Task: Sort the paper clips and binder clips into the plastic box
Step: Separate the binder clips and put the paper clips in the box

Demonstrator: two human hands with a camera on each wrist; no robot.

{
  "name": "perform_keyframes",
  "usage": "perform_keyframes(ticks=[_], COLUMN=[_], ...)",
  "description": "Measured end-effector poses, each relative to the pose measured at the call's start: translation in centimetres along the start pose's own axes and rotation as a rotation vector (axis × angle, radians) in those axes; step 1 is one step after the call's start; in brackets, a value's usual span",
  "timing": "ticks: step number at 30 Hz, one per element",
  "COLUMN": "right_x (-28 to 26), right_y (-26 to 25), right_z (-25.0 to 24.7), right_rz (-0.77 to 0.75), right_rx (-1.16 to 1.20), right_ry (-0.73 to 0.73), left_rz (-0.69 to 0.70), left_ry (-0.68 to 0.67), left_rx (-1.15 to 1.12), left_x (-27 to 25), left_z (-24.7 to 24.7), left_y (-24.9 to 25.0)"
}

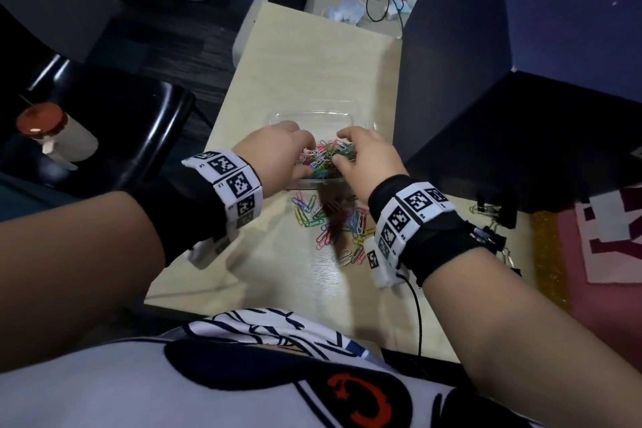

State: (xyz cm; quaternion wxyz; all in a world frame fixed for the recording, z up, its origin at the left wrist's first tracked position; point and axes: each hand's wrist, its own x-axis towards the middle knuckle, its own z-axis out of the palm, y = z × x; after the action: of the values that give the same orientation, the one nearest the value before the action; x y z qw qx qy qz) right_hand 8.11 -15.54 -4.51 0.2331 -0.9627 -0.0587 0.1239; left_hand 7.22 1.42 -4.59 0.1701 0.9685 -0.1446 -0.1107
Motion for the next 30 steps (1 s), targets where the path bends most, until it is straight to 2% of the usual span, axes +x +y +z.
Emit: perform_keyframes(ticks=[2, 5, 8, 11, 14, 16, 18, 19, 21, 23, 25, 28, 30], right_x=[0.1, -0.3, -1.0, -1.7, -1.9, -2.1, -2.5, -2.7, -3.1, -3.7, -4.4, -5.5, -5.9], right_y=[0.4, 1.0, 1.2, 1.5, 2.0, 2.2, 2.4, 2.5, 3.0, 3.6, 3.9, 3.8, 3.5], right_z=[-0.3, -0.5, 0.2, 0.2, -0.2, -0.2, -0.2, -0.4, -0.6, -0.4, 0.3, 1.6, 2.2], right_rz=[0.022, 0.038, -0.045, -0.088, -0.053, -0.038, -0.001, 0.036, 0.152, 0.286, 0.325, 0.167, 0.063], right_rx=[-0.014, -0.035, -0.127, -0.226, -0.239, -0.189, -0.141, -0.13, -0.143, -0.198, -0.211, -0.221, -0.262], right_ry=[0.007, 0.043, -0.068, -0.167, -0.156, -0.064, 0.034, 0.046, -0.039, -0.202, -0.285, -0.309, -0.313], left_rz=[-0.008, 0.061, 0.193, 0.213, 0.195, 0.213, 0.258, 0.284, 0.36, 0.44, 0.474, 0.326, 0.273], left_ry=[-0.006, 0.025, 0.01, -0.011, -0.042, -0.031, 0.04, 0.076, 0.106, 0.077, 0.056, -0.142, -0.22], left_rx=[0.034, 0.111, 0.217, 0.258, 0.296, 0.288, 0.279, 0.267, 0.233, 0.21, 0.206, 0.229, 0.313], left_x=[-0.1, -0.8, -1.4, -1.6, -1.7, -1.8, -2.2, -2.3, -2.5, -2.9, -3.3, -3.4, -3.3], left_z=[0.5, 1.4, 2.5, 2.9, 2.5, 2.2, 2.0, 2.1, 2.5, 3.3, 4.4, 5.7, 6.1], left_y=[-0.5, -0.5, -0.1, -0.4, -1.1, -1.2, -0.9, -0.8, -0.6, -0.4, -0.2, -0.1, -0.3])
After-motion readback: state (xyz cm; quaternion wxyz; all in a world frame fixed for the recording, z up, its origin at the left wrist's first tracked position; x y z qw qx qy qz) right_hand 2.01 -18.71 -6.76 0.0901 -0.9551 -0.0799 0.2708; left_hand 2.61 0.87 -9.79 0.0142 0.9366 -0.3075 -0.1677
